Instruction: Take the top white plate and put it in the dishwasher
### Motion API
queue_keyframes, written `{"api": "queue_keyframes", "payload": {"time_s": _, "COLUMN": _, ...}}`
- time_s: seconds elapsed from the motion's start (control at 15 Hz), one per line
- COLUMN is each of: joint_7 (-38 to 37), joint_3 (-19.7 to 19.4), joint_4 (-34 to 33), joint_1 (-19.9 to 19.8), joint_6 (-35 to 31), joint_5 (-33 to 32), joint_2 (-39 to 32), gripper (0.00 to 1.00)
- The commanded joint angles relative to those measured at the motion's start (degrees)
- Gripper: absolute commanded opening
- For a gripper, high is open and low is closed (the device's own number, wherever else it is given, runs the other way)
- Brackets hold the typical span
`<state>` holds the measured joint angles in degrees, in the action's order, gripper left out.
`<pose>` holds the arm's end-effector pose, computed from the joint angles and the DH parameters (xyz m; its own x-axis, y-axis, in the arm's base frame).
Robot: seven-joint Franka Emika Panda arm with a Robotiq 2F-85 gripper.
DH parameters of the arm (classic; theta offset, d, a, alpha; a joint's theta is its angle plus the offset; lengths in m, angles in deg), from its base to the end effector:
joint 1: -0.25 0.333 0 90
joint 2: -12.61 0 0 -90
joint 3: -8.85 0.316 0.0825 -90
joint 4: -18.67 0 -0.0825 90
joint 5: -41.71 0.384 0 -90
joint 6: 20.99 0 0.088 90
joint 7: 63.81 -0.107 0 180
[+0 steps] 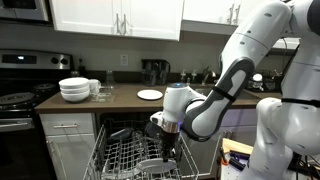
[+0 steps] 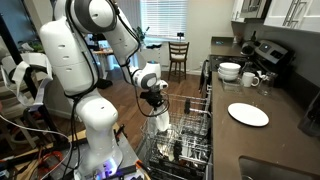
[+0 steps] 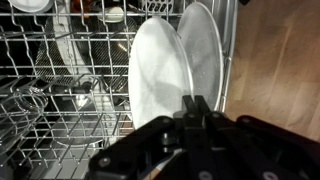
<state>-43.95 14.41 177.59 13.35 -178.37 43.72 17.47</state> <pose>0.3717 0.1231 0.2438 0.8005 0.5967 0.0565 0.5970 -0.8021 0.0128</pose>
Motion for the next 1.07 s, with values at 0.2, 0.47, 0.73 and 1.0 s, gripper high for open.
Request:
{"api": "queue_keyframes", "payload": {"time_s": 0.2, "joint_7": 7.1, "joint_3": -0.4, "joint_4": -0.1, "joint_1": 0.4, "joint_6": 7.5, "joint_5": 2.4, "joint_2": 5.8, "gripper": 0.01}}
{"api": "queue_keyframes", "payload": {"time_s": 0.47, "joint_7": 13.8, "joint_3": -2.3, "joint_4": -0.1, "joint_1": 2.4, "joint_6": 10.4, "joint_5": 8.9, "joint_2": 7.9, "gripper": 0.01}}
{"api": "queue_keyframes", "payload": {"time_s": 0.73, "joint_7": 19.2, "joint_3": -4.1, "joint_4": -0.1, "joint_1": 3.4, "joint_6": 13.6, "joint_5": 13.7, "joint_2": 9.4, "gripper": 0.01}}
{"api": "queue_keyframes", "payload": {"time_s": 1.0, "joint_7": 22.2, "joint_3": -5.3, "joint_4": -0.1, "joint_1": 3.1, "joint_6": 15.0, "joint_5": 15.2, "joint_2": 9.0, "gripper": 0.01}}
